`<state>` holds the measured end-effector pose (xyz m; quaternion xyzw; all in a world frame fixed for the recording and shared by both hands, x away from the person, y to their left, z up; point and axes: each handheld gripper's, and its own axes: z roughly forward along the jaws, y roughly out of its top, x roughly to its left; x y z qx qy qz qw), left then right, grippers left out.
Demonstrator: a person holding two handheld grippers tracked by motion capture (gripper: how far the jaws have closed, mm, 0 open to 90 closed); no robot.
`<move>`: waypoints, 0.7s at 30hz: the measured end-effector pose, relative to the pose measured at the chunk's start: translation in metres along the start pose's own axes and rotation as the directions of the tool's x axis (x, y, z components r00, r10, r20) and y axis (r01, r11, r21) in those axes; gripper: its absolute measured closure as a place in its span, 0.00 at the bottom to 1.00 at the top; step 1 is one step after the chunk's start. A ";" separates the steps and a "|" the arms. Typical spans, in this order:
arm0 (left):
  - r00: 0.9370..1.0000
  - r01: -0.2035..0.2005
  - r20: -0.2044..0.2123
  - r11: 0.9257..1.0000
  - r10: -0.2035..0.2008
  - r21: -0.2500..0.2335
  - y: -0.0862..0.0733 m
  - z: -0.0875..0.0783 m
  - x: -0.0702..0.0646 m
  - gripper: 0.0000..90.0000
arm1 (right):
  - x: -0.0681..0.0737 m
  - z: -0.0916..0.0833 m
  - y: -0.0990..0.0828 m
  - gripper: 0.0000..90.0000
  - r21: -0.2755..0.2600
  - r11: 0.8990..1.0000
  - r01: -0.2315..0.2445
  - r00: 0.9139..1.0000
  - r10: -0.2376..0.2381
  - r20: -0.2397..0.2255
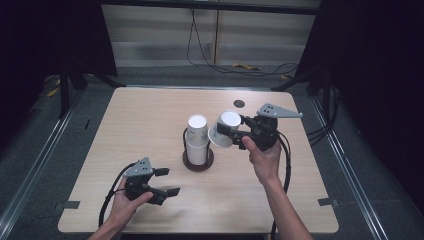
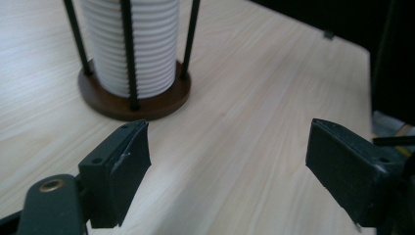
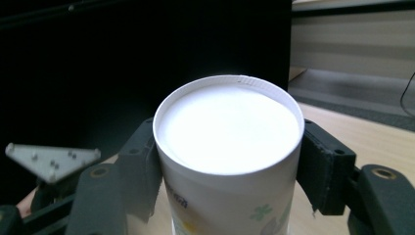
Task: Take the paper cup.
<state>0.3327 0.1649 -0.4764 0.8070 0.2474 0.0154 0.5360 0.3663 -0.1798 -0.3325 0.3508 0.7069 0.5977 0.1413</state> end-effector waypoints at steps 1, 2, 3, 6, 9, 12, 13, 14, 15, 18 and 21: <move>1.000 -0.016 0.004 1.000 0.016 0.003 0.003 0.000 -0.002 0.17 | 0.001 0.000 -0.003 0.38 0.012 1.000 0.001 1.000 -0.001 -0.014; 0.999 -0.033 -0.001 0.999 0.033 0.001 0.005 -0.001 -0.004 0.17 | 0.002 0.002 -0.006 0.38 0.028 1.000 0.006 0.999 -0.005 -0.032; 0.999 -0.038 -0.006 0.999 0.038 -0.009 0.007 -0.002 -0.005 0.17 | 0.005 0.003 -0.009 0.38 0.039 0.999 0.013 0.999 -0.011 -0.042; 0.999 -0.036 0.012 0.999 0.036 -0.017 0.012 -0.002 -0.005 0.17 | 0.010 0.009 -0.016 0.38 0.072 0.997 0.013 0.997 -0.008 -0.072; 0.998 -0.054 0.027 0.999 0.054 0.003 0.017 0.000 -0.004 0.17 | 0.013 0.013 -0.023 0.38 0.096 0.995 0.012 0.996 -0.004 -0.088; 0.996 -0.085 0.027 0.996 0.085 0.013 0.027 0.004 -0.004 0.18 | 0.014 0.016 -0.028 0.38 0.119 0.993 0.016 0.995 -0.004 -0.102; 0.996 -0.085 0.038 0.996 0.085 0.006 0.030 0.005 -0.003 0.18 | 0.015 0.016 -0.030 0.38 0.117 0.993 0.011 0.994 0.001 -0.106; 0.995 -0.090 0.041 0.996 0.090 0.005 0.032 0.007 -0.003 0.18 | 0.015 0.016 -0.032 0.38 0.118 0.993 0.002 0.993 0.011 -0.115; 0.994 -0.097 0.045 0.995 0.096 0.007 0.033 0.010 -0.003 0.18 | 0.016 0.017 -0.034 0.38 0.124 0.992 0.005 0.993 0.010 -0.119; 0.994 -0.092 0.057 0.996 0.091 0.006 0.036 0.016 -0.003 0.18 | 0.015 0.018 -0.041 0.38 0.137 0.990 -0.005 0.992 0.022 -0.123; 0.994 -0.079 0.075 0.997 0.080 -0.014 0.040 0.019 -0.004 0.18 | 0.014 0.020 -0.048 0.38 0.148 0.989 -0.012 0.992 0.031 -0.125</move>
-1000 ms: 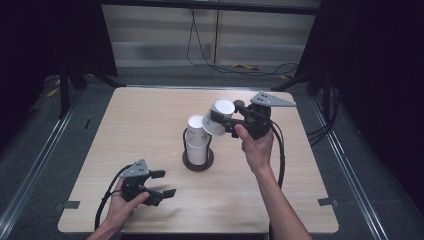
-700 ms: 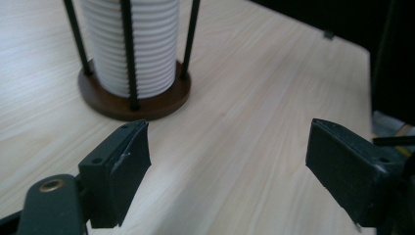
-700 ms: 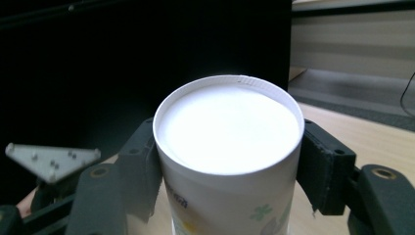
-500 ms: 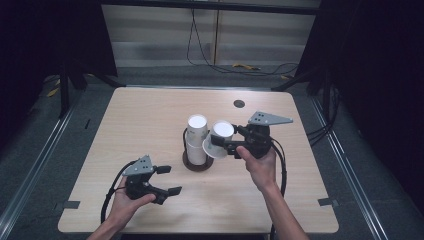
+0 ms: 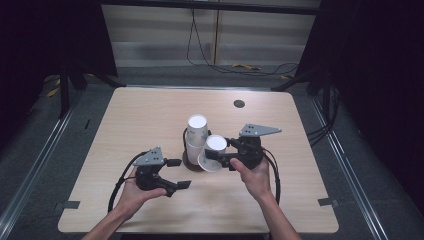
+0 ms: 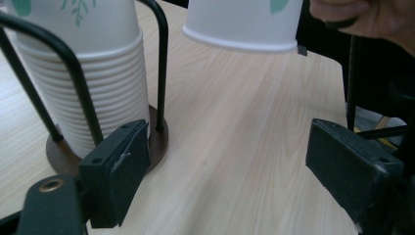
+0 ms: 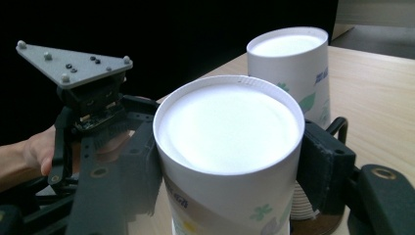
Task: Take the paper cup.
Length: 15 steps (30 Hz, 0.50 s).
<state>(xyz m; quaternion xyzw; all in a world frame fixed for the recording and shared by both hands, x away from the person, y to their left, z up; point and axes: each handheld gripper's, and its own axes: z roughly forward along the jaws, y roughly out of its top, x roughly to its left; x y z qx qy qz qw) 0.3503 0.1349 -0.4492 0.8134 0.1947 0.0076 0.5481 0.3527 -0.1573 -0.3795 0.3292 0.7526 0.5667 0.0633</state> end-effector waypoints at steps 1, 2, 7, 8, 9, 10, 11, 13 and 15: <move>1.000 -0.004 0.001 1.000 0.004 0.004 0.003 0.000 0.002 0.18 | 0.000 0.001 -0.002 0.38 0.001 1.000 -0.001 1.000 0.001 -0.004; 1.000 -0.003 0.000 1.000 0.003 -0.004 0.006 -0.001 0.002 0.19 | 0.000 0.003 -0.004 0.38 0.005 1.000 -0.004 1.000 0.004 -0.011; 1.000 -0.025 0.000 0.999 0.025 -0.035 0.016 -0.003 0.002 0.19 | 0.000 0.008 -0.008 0.38 0.012 1.000 0.005 1.000 -0.005 -0.024; 1.000 -0.023 -0.001 0.999 0.023 -0.040 0.016 -0.001 0.002 0.19 | 0.000 0.009 -0.009 0.38 0.009 1.000 -0.003 1.000 0.003 -0.031; 1.000 -0.014 0.014 0.999 0.014 -0.043 0.017 0.000 0.001 0.19 | 0.000 0.011 -0.011 0.38 0.016 1.000 -0.005 0.999 0.005 -0.033; 0.999 -0.016 0.027 0.999 0.017 -0.048 0.016 0.001 0.000 0.19 | 0.000 0.013 -0.012 0.38 0.021 1.000 -0.006 0.999 0.007 -0.037; 1.000 -0.020 0.020 0.999 0.021 -0.051 0.016 0.002 -0.002 0.20 | 0.001 0.015 -0.013 0.38 0.024 1.000 -0.009 0.999 0.010 -0.037; 0.999 -0.028 0.031 0.999 0.030 -0.040 0.014 0.003 -0.002 0.20 | 0.002 0.016 -0.015 0.38 0.027 1.000 -0.004 0.999 0.006 -0.047; 1.000 -0.014 0.027 0.999 0.015 -0.042 0.012 0.003 -0.001 0.19 | 0.003 0.019 -0.017 0.38 0.035 0.999 -0.002 0.998 0.004 -0.056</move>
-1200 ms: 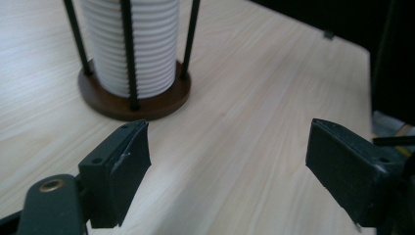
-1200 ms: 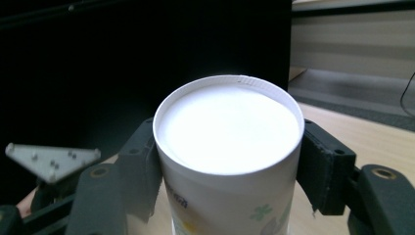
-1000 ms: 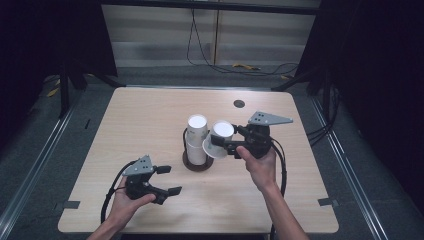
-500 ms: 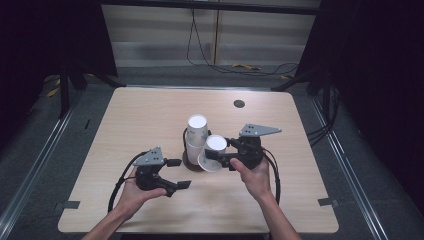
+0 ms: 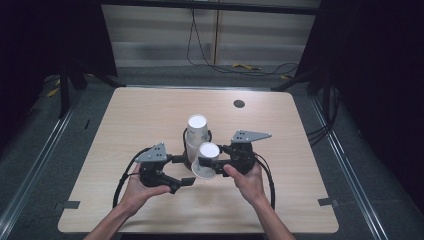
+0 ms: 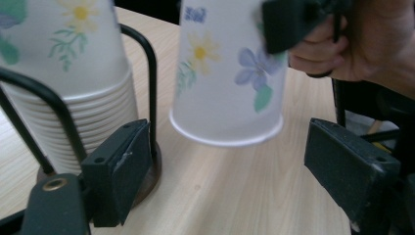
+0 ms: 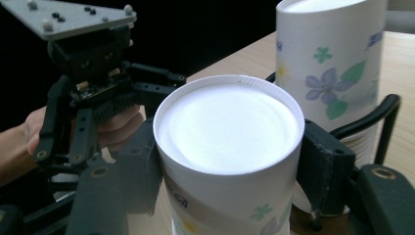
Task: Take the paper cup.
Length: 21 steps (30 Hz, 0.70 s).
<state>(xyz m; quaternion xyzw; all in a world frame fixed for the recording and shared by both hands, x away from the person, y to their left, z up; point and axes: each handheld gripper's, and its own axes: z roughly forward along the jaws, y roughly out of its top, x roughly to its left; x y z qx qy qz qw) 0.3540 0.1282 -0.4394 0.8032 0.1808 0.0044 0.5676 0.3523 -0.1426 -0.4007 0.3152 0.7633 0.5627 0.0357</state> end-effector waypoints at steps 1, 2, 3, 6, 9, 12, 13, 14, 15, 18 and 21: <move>1.000 0.006 0.009 1.000 -0.006 0.004 -0.001 0.000 0.001 0.19 | 0.001 0.001 0.000 0.38 0.005 1.000 0.004 1.000 -0.004 -0.004; 1.000 0.004 0.009 1.000 -0.004 0.002 -0.002 0.000 0.001 0.19 | 0.002 0.003 0.000 0.38 0.004 1.000 0.006 1.000 -0.006 -0.012; 1.000 0.001 0.009 1.000 -0.002 0.002 -0.002 -0.001 0.001 0.20 | 0.003 0.004 0.000 0.38 0.002 1.000 0.004 1.000 -0.004 -0.019; 1.000 -0.008 0.012 1.000 0.008 0.015 -0.005 0.000 -0.001 0.21 | 0.006 0.008 -0.001 0.38 0.004 1.000 0.006 1.000 -0.006 -0.029; 1.000 -0.004 0.013 1.000 0.004 0.009 -0.006 -0.002 0.001 0.23 | 0.007 0.012 -0.002 0.38 0.005 1.000 0.005 0.999 -0.005 -0.033; 1.000 -0.011 0.015 1.000 0.011 0.020 -0.007 -0.002 0.001 0.24 | 0.011 0.016 -0.004 0.39 0.006 1.000 0.008 0.999 -0.007 -0.044; 1.000 -0.013 0.016 1.000 0.013 0.017 -0.007 -0.002 0.002 0.24 | 0.012 0.017 -0.003 0.39 0.005 1.000 0.009 0.999 -0.009 -0.049; 1.000 -0.008 0.016 1.000 0.008 0.012 -0.008 -0.001 0.002 0.25 | 0.012 0.018 -0.003 0.39 0.004 1.000 0.005 0.998 -0.005 -0.060; 1.000 -0.001 0.026 1.000 0.001 0.007 -0.009 -0.001 0.002 0.25 | 0.013 0.019 -0.004 0.39 0.002 1.000 0.002 0.998 -0.001 -0.062; 0.999 -0.033 0.023 0.999 0.033 0.017 -0.010 0.002 -0.001 0.25 | 0.014 0.023 -0.005 0.39 0.013 1.000 -0.001 0.998 0.002 -0.066; 0.998 -0.055 0.016 0.998 0.055 0.011 -0.010 0.003 -0.002 0.24 | 0.015 0.026 -0.006 0.39 0.021 1.000 0.002 0.998 0.000 -0.070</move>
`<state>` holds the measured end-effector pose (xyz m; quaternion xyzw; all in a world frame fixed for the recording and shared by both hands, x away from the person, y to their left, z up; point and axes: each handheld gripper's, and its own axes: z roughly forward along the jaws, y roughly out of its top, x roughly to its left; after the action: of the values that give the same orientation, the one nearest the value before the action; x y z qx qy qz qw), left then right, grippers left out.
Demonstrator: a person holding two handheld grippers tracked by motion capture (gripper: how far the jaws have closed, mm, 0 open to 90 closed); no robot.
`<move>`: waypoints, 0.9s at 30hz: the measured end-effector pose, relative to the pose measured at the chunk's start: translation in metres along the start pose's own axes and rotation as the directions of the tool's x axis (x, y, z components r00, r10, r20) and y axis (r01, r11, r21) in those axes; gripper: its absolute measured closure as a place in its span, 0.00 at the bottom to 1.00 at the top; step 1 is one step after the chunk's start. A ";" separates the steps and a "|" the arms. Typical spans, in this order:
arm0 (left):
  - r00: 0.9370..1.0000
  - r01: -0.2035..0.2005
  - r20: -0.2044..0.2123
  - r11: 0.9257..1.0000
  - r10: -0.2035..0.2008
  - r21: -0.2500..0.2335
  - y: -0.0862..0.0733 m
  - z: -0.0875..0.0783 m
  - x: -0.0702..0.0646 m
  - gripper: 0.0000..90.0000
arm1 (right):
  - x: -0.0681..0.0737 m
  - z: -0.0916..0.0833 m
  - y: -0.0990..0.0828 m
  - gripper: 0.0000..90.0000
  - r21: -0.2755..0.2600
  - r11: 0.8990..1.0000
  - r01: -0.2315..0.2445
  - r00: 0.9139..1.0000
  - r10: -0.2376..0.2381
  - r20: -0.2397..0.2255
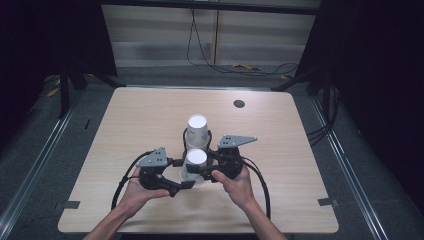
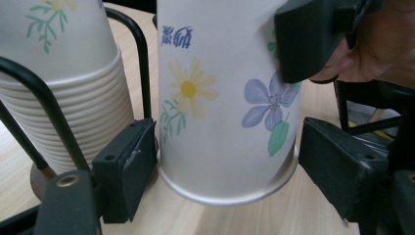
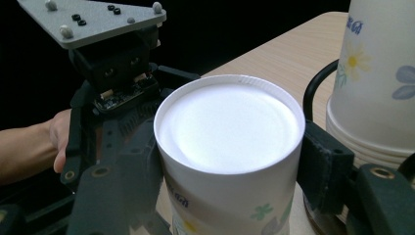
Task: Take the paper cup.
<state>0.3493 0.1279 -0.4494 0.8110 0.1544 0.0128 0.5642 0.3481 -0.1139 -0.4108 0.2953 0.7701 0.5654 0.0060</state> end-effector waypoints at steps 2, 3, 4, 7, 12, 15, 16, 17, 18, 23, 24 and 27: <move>1.000 0.008 0.011 1.000 -0.008 -0.008 0.000 0.000 0.000 0.23 | 0.000 0.001 0.001 0.39 -0.017 1.000 -0.015 1.000 0.015 -0.013; 1.000 0.010 0.010 1.000 -0.010 -0.005 -0.001 0.000 0.000 0.22 | 0.001 0.001 0.001 0.39 -0.017 1.000 -0.015 1.000 0.014 -0.017; 1.000 0.013 0.011 1.000 -0.013 -0.011 -0.003 0.001 0.001 0.22 | 0.002 0.002 0.001 0.39 -0.011 1.000 -0.009 1.000 0.009 -0.012; 1.000 0.022 0.012 1.000 -0.022 -0.010 -0.005 0.003 0.001 0.22 | 0.003 0.004 0.001 0.39 -0.006 1.000 -0.009 1.000 0.009 -0.011; 0.999 0.040 0.009 0.999 -0.039 -0.028 -0.005 0.006 0.000 0.20 | 0.002 0.005 0.000 0.39 -0.021 0.999 -0.025 0.999 0.024 -0.022; 0.999 0.032 0.003 0.999 -0.032 -0.028 -0.005 0.006 -0.001 0.20 | 0.001 0.005 0.000 0.39 -0.028 0.999 -0.037 0.999 0.037 -0.027; 1.000 0.023 0.004 0.999 -0.023 -0.027 -0.005 0.006 -0.001 0.20 | 0.001 0.005 0.000 0.39 -0.028 0.999 -0.038 0.999 0.037 -0.030; 1.000 0.028 0.003 0.999 -0.028 -0.028 -0.005 0.007 -0.001 0.20 | 0.002 0.005 0.000 0.39 -0.028 0.999 -0.035 0.999 0.034 -0.030; 1.000 0.027 0.006 0.999 -0.027 -0.028 -0.005 0.007 -0.001 0.20 | 0.002 0.005 0.000 0.39 -0.028 0.999 -0.030 0.999 0.029 -0.030; 1.000 0.024 0.007 0.999 -0.024 -0.035 -0.005 0.006 -0.001 0.21 | 0.004 0.006 0.000 0.38 -0.029 0.999 -0.016 0.999 0.015 -0.033; 1.000 0.030 0.008 0.998 -0.029 -0.047 -0.005 0.006 -0.002 0.21 | 0.004 0.006 0.001 0.38 -0.030 0.999 -0.013 0.999 0.012 -0.032; 1.000 0.026 0.010 0.999 -0.026 -0.045 -0.003 0.005 -0.001 0.21 | 0.005 0.006 0.002 0.38 -0.033 0.999 -0.008 0.999 0.007 -0.033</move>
<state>0.3488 0.1239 -0.4540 0.7960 0.1617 0.0050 0.5833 0.3467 -0.1062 -0.4094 0.2889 0.7594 0.5829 -0.0037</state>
